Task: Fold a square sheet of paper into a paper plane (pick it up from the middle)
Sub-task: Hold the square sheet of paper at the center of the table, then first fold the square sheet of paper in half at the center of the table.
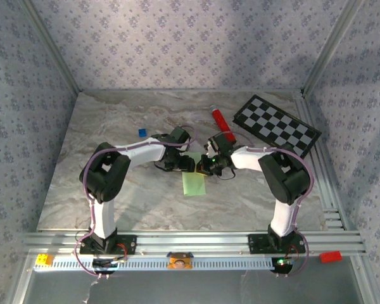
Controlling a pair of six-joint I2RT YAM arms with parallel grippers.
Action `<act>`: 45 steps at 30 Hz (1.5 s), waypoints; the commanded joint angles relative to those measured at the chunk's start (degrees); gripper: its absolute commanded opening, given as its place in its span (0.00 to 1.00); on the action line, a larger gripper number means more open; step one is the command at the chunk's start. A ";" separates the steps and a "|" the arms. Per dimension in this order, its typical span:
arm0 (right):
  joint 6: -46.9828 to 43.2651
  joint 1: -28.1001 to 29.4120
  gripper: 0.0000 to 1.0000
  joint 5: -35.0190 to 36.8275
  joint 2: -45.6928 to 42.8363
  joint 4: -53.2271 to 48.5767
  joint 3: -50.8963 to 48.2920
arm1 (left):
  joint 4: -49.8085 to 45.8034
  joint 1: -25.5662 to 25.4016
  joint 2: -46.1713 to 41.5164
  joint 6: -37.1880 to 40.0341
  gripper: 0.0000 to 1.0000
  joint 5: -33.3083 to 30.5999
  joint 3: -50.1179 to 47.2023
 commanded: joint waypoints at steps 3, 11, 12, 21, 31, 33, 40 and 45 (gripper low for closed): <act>-1.57 0.62 0.00 3.92 2.46 -4.55 -2.56 | -1.86 0.35 3.44 -0.65 0.61 -5.25 -2.98; -4.06 -0.44 0.00 3.89 0.83 -6.76 -2.64 | 2.44 1.04 -8.87 -5.98 0.64 -3.76 -5.44; -4.12 -0.76 0.00 3.94 0.50 -7.22 -2.83 | 3.26 1.28 -10.77 -6.86 0.65 -3.45 -6.16; -6.57 -4.29 0.00 2.14 -2.82 -6.99 -6.58 | 14.83 2.76 -20.26 -14.21 0.51 7.42 -12.94; -6.09 -4.45 0.00 2.47 -2.76 -6.57 -6.68 | 32.77 2.35 -12.75 -22.42 0.04 23.49 -17.20; -6.04 -4.37 0.00 2.65 -2.70 -6.77 -6.57 | 33.38 2.31 -11.40 -22.47 0.00 24.09 -17.13; -5.84 -4.30 0.00 3.08 -2.98 -6.90 -6.75 | 34.62 1.39 -8.21 -21.93 0.00 25.66 -16.42; -5.81 -4.28 0.00 3.18 -3.03 -6.87 -6.88 | 32.86 1.14 -6.07 -20.73 0.00 24.67 -16.29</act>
